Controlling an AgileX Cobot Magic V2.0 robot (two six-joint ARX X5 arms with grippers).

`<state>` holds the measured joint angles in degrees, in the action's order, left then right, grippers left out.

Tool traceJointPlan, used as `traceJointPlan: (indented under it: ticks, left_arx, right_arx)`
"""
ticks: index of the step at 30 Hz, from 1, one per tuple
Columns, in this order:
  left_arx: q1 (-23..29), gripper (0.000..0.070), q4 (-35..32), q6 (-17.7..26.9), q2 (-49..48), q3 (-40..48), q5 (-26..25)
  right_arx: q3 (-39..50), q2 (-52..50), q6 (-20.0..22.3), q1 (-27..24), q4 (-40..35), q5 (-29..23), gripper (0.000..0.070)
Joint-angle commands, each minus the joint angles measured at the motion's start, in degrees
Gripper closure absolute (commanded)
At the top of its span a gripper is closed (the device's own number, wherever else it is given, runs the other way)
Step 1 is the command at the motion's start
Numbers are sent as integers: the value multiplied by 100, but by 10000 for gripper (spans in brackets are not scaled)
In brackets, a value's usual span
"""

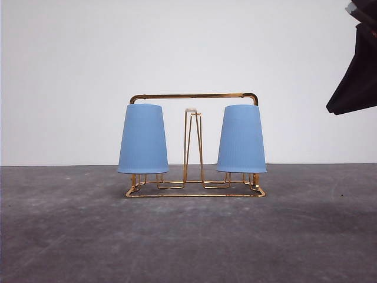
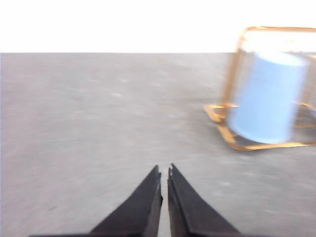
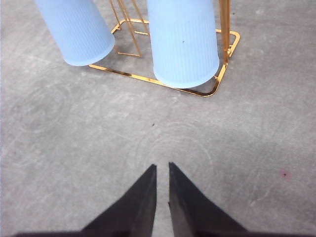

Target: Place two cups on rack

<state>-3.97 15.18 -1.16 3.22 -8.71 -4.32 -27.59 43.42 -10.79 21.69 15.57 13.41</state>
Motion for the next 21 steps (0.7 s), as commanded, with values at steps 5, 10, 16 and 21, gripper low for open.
traceJointPlan:
  ticks: [5,10,16,21]
  left_arx:
    - [225,700,-268,58,-306,490,29]
    - [223,700,-466,48,-300,798,31]
    - [223,700,-459,48,-297,794,29]
    - [223,700,-456,48,-297,794,29]
  right_arx:
    - [-48,28,-55,26,-57,4,658]
    - [-48,26,-55,26,-62,4,658]
    - [-48,27,-55,26,-61,2,658]
    - [-48,28,-55,26,-61,2,658]
